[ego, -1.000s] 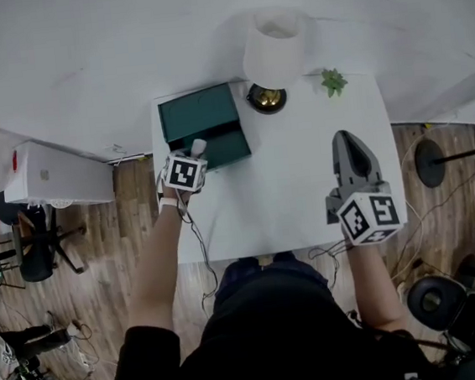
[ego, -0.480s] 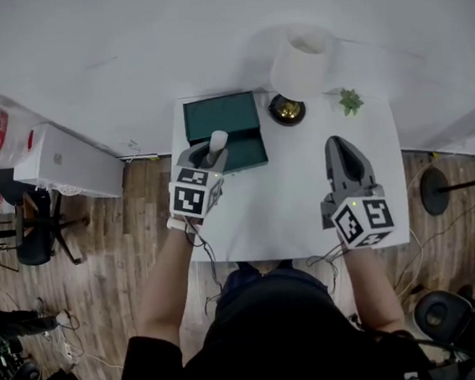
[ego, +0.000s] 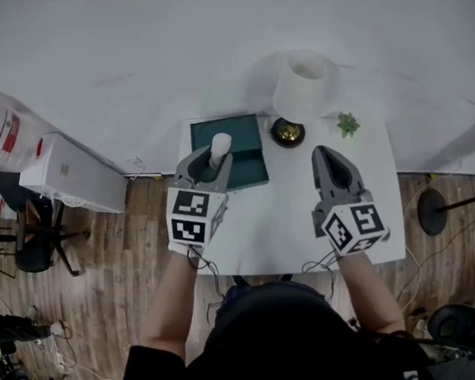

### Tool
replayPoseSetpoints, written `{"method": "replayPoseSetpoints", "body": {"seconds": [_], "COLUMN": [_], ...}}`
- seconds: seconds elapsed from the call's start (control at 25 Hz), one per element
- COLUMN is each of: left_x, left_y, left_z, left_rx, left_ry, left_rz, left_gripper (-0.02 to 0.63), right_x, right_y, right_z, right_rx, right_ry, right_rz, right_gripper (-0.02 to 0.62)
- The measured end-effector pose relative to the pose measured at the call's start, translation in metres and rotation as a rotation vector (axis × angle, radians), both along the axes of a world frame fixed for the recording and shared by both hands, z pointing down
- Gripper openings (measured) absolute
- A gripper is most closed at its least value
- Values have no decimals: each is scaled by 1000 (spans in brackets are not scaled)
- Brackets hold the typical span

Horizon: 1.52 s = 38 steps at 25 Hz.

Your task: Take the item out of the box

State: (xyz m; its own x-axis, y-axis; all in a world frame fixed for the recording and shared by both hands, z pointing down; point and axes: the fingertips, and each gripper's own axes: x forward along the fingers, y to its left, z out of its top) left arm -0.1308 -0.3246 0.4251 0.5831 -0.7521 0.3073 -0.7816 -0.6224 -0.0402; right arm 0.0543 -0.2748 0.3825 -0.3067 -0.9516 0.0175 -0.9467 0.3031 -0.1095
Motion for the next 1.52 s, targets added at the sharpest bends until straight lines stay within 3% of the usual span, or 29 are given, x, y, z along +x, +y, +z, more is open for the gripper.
{"method": "replayPoseSetpoints", "body": {"seconds": [0.32,0.64,0.96,1.52], "left_x": [-7,-11,-7,0], "left_y": [6,18,23,26], "left_z": [-41,-99,-130,-123], "left_rx": [67,243,359,349], "left_ry": [76,135,184,196], "left_rz": [-48,-97,-104,-148], "left_gripper": [129,129,129,129], "right_x": [-8,-5,0,23], "right_y": [1,2,-4,-7], "right_z": [-22,-42,-44,-39], "right_rx": [43,95,114,117], "right_ry": [45,49,45,33], "right_rz": [-28,-42,-52,-50], "right_gripper": [8,6,6,6]}}
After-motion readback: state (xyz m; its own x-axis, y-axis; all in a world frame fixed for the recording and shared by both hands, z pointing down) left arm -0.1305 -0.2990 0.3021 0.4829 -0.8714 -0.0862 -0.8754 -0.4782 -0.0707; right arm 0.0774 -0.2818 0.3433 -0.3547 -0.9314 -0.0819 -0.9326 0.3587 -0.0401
